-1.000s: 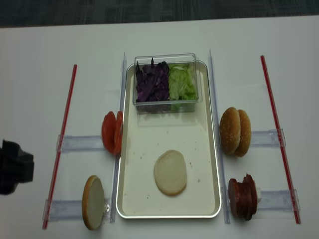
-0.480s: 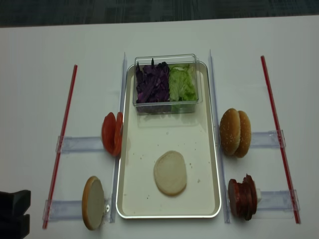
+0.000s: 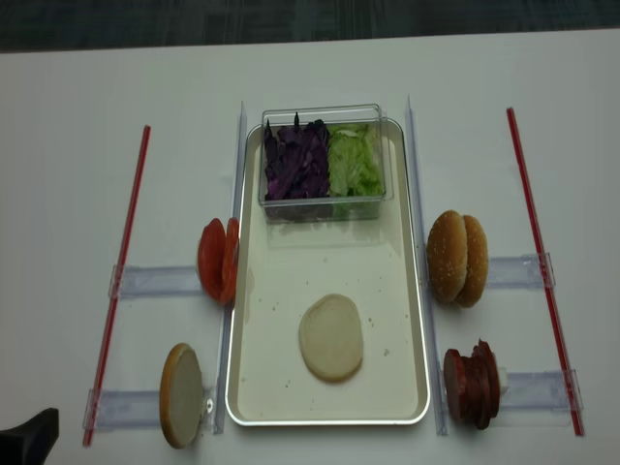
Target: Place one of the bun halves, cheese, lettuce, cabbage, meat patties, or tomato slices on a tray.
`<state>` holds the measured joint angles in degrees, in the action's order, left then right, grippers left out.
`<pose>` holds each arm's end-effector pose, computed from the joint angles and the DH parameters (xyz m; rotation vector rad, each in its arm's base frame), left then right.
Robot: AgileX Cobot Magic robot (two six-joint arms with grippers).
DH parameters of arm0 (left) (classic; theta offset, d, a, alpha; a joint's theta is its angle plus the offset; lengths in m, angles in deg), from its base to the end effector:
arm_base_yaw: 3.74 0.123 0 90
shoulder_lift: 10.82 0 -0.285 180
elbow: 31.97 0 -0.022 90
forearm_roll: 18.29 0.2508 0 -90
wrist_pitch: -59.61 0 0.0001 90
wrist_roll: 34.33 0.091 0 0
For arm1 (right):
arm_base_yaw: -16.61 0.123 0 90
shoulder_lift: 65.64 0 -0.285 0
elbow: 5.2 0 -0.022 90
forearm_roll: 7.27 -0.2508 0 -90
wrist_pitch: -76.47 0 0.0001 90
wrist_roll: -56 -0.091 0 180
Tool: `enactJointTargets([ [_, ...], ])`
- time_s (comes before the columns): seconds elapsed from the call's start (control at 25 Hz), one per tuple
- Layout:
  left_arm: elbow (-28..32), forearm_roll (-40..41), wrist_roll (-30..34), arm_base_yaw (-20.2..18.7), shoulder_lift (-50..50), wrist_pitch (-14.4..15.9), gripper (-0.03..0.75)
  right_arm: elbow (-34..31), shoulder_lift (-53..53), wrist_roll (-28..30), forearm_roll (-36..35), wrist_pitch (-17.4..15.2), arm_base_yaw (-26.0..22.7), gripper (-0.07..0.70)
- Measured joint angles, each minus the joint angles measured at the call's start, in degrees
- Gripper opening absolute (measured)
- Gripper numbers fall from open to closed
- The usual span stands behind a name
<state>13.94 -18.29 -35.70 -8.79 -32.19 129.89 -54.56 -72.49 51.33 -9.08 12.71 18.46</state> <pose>0.0187 -0.0017 0.2768 0.0771 2.4003 -0.0522 -0.0081 0.0023 0.2692 0.0490 2.0947 0.1069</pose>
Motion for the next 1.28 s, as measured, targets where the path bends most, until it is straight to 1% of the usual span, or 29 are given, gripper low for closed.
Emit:
enactJointTargets([
  [0.2,1.1,0.0,0.0,0.0,4.2,-0.1,0.423,0.0,0.0,0.0,0.0,0.0,0.0,0.505],
  [0.4,2.2,0.0,0.0,0.0,6.7,-1.3,0.423,0.0,0.0,0.0,0.0,0.0,0.0,0.505],
  [0.72,2.6,0.0,0.0,0.0,6.9,-2.1,0.423,0.0,0.0,0.1,0.0,0.0,0.0,0.505],
  [1.04,2.6,0.0,0.0,0.0,7.1,-2.4,0.423,0.0,0.0,0.1,-0.1,0.0,0.0,0.505],
  [1.16,2.6,0.0,0.0,0.0,9.5,-2.5,0.423,0.0,0.0,0.1,-0.1,0.0,0.0,0.505],
  [1.2,2.6,0.0,0.0,0.0,12.0,-2.5,0.423,0.0,0.0,0.1,-0.1,0.0,0.0,0.505],
  [1.28,2.6,0.0,0.0,0.0,12.9,-2.5,0.423,0.0,0.0,0.1,-0.1,0.0,0.0,0.505],
])
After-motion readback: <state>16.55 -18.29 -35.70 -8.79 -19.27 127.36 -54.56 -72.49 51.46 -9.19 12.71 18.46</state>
